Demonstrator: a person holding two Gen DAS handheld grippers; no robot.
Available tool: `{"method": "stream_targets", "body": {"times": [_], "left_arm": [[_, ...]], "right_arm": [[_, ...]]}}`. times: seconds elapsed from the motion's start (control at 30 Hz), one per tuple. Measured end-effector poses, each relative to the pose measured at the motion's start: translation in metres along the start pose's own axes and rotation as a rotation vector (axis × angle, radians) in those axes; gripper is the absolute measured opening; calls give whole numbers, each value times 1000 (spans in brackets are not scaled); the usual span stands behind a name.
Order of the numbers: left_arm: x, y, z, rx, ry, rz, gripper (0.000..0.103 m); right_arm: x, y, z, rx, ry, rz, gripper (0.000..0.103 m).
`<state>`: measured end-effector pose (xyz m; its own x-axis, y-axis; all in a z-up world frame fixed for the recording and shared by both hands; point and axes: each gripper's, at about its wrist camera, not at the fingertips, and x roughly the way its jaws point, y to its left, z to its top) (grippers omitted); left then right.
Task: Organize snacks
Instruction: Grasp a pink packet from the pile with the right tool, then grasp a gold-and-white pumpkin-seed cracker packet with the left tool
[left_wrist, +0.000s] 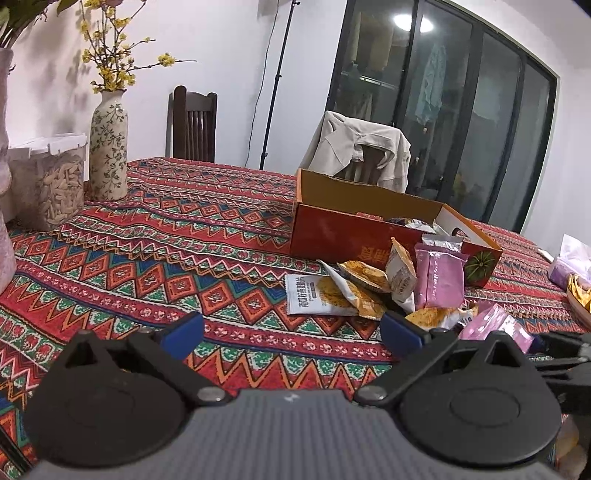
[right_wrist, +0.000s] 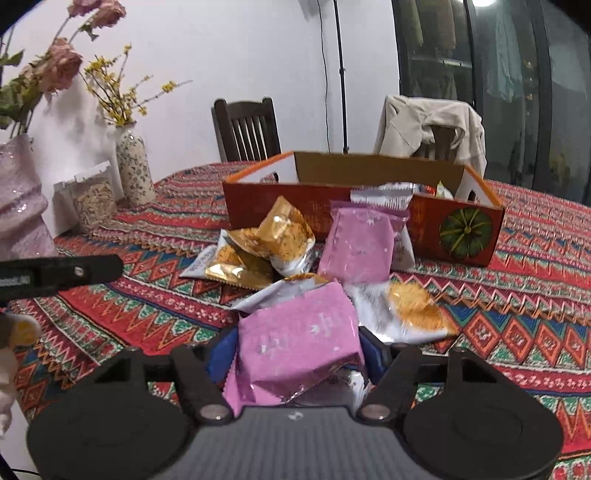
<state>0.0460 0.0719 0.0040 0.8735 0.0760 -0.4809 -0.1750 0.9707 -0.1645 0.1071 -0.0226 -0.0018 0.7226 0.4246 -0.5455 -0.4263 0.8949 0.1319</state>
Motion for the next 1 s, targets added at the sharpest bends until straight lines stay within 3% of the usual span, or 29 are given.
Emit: {"method": "stream_targets", "body": {"times": [0.2, 0.47, 0.67, 1.0], "left_arm": [[8, -14, 1, 30, 20, -5, 103], [32, -52, 6, 120, 66, -46, 103], [55, -81, 8, 170, 111, -77, 103], [93, -120, 4, 253, 192, -74, 103]], "right_arm": [[-20, -13, 8, 17, -76, -1, 67], [-27, -63, 17, 93, -113, -90, 67], [-19, -99, 20, 130, -104, -147, 67], [-3, -119, 8, 193, -76, -109, 67]]}}
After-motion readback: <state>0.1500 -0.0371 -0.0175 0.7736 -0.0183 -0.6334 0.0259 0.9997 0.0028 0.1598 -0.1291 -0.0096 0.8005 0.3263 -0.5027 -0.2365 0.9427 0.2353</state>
